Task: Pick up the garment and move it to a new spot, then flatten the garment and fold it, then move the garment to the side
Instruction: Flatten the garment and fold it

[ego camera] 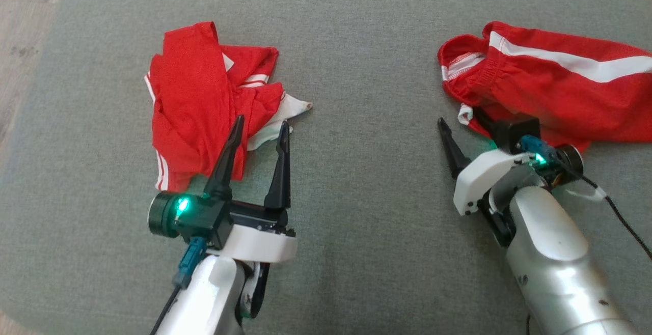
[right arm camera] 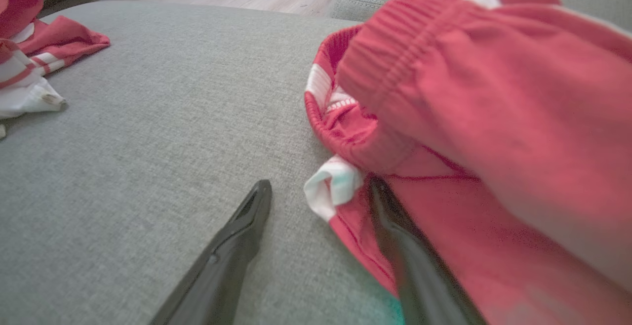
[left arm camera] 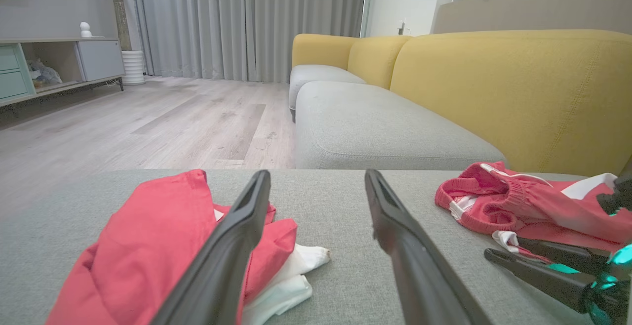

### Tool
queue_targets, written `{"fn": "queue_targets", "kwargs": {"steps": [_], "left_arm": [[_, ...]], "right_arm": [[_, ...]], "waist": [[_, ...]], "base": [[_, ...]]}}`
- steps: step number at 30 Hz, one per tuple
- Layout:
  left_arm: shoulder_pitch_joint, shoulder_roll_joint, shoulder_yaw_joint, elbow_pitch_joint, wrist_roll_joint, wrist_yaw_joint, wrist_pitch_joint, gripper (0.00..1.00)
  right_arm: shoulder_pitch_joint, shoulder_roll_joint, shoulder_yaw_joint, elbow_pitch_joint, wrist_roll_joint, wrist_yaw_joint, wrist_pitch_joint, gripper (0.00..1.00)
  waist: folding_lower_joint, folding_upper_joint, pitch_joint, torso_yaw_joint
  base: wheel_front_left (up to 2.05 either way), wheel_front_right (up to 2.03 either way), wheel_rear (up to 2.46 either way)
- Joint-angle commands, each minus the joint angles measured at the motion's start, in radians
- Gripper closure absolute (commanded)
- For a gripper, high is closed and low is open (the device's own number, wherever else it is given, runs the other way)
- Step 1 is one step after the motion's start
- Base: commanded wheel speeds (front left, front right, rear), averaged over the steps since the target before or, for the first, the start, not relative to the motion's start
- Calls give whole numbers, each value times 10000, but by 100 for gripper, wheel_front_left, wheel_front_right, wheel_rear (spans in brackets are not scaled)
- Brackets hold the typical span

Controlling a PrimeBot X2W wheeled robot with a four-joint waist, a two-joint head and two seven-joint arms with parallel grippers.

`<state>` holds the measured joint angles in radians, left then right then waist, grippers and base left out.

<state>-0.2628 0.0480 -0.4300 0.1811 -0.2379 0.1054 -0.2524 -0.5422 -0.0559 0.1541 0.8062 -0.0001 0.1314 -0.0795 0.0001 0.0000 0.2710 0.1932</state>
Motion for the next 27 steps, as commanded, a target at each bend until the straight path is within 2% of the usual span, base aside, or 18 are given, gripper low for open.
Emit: {"fn": "queue_targets", "kwargs": {"steps": [1,2,3,9,16,21,27], "left_arm": [[-383,22,227,-317,19,19,-93,0],[-404,22,223,-297,27,21,-93,0],[-418,22,235,-288,29,30,-93,0],[-285,22,424,-187,108,-7,-93,0],[70,22,760,-159,165,-117,-93,0],[301,22,877,-181,159,-203,-93,0],[494,22,879,-244,61,-194,-93,0]], "right_arm": [[-195,56,148,-40,19,-7,-12,48],[-234,56,134,104,71,-7,-60,95],[-259,56,145,220,106,-7,-143,100],[-61,56,255,388,704,-7,-805,100],[1133,56,-286,-387,1304,-7,-1077,100],[2446,39,-1318,-1744,1015,-7,-543,100],[4013,-38,-2990,-4111,451,-7,737,100]], "waist": [[-1,0,-3,-7],[-1,0,-18,-23],[-1,0,-47,-60],[-1,0,-431,-583],[-1,0,-1189,-1612],[-1,0,-1659,-2296],[-1,0,-2031,-2733]], "base": [[0,0,0],[0,0,0],[0,0,0],[0,0,0],[0,0,0],[0,0,0],[0,0,0]]}}
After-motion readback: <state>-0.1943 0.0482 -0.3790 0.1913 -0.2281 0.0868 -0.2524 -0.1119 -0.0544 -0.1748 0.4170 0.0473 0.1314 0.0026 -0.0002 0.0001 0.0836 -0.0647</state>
